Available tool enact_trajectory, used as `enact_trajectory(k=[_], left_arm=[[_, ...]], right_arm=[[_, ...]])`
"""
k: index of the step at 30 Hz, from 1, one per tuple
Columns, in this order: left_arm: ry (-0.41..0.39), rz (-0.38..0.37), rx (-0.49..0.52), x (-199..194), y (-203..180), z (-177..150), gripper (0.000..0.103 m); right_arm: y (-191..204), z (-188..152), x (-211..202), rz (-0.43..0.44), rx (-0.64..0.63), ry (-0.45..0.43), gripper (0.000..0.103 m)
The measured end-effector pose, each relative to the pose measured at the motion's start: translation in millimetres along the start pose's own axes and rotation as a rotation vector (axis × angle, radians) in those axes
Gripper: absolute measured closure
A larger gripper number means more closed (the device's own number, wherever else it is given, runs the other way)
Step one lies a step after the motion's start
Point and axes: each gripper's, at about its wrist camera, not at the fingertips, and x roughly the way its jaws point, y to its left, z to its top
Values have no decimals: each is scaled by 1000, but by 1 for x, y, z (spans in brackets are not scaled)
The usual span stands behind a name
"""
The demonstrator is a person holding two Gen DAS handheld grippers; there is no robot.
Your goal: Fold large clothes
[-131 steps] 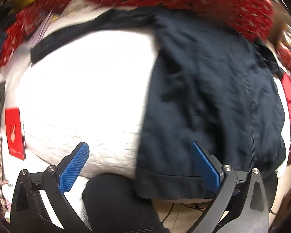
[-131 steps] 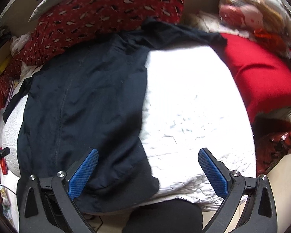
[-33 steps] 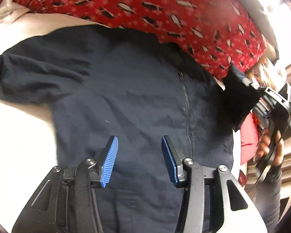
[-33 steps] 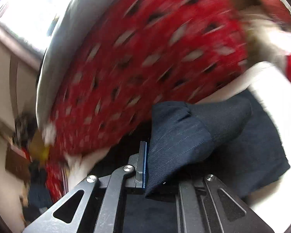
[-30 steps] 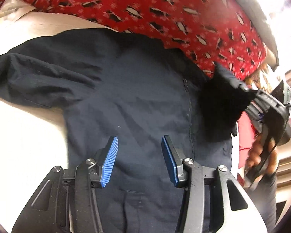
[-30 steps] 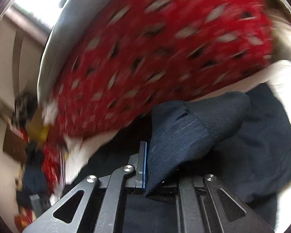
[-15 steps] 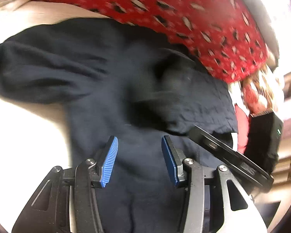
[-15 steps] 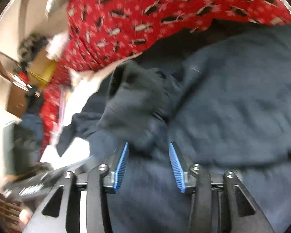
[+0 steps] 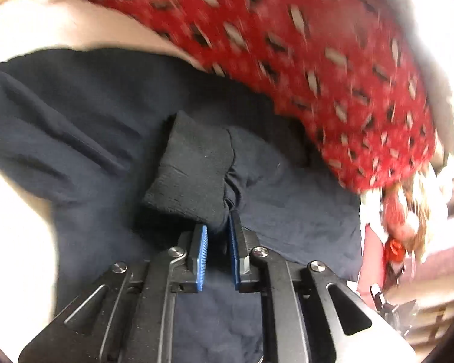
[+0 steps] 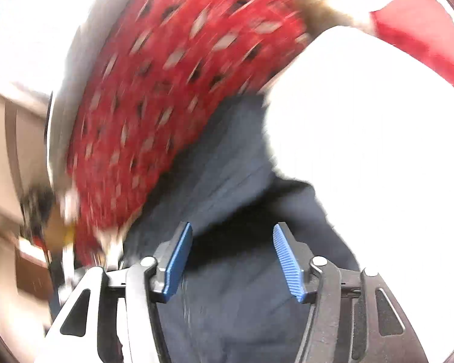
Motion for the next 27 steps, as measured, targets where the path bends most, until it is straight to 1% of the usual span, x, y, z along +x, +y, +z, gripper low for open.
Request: enact_trajectory(k=[2, 4, 6, 8, 9, 10, 11, 12, 13, 14, 15, 17, 18, 19, 20, 21, 22, 23, 24, 25, 26, 27], left_arm=[[-28, 10, -9, -14, 7, 2, 92], [-15, 28, -19, -14, 14, 4, 92], [19, 40, -28, -9, 20, 4, 92], [36, 46, -36, -3, 21, 3, 92], [39, 52, -35, -1, 19, 2, 92], [38, 58, -32, 1, 17, 1, 92], [36, 58, -25, 0, 15, 0, 92], [37, 47, -22, -1, 13, -1, 92], [41, 29, -19, -1, 11, -2, 92], [47, 13, -10, 0, 7, -4, 92], [51, 11, 7, 2, 2, -6, 90], [79, 34, 50, 16, -6, -14, 86], [104, 68, 72, 28, -7, -18, 86], [134, 108, 93, 40, -8, -23, 86], [156, 139, 113, 50, -7, -28, 86], [143, 130, 122, 50, -6, -29, 86], [129, 114, 131, 42, -5, -31, 86], [129, 99, 129, 32, -2, -32, 86], [116, 61, 119, 20, 2, -33, 86], [90, 18, 104, 7, 6, -34, 86], [56, -22, 84, -9, 9, -33, 86], [32, -50, 68, -18, 10, -31, 85]], right_arm=[[-17, 16, -1, -31, 53, -58, 41], [-24, 27, 10, -29, 85, -55, 41], [-26, 35, 28, -4, 110, -27, 41], [-22, 40, 52, 41, 107, 25, 41], [-16, 39, 64, 63, 91, 58, 41], [-10, 39, 77, 71, 63, 112, 41], [-4, 36, 86, 59, 30, 146, 44], [6, 34, 91, 39, -46, 171, 78], [18, 34, 91, 14, -139, 168, 99], [30, 34, 86, -31, -233, 151, 100], [37, 36, 74, -44, -270, 94, 100], [34, 44, 53, -50, -257, 5, 101], [28, 49, 49, -67, -239, -25, 101], [18, 52, 54, -89, -211, -5, 100], [5, 52, 69, -144, -183, 59, 100], [-1, 50, 80, -182, -178, 113, 97], [-4, 46, 89, -204, -185, 164, 98], [-1, 45, 85, -209, -200, 140, 90], [7, 47, 76, -216, -207, 110, 86], [14, 49, 66, -215, -214, 74, 85], [24, 50, 54, -180, -226, 22, 84], [34, 51, 44, -128, -245, -23, 76]])
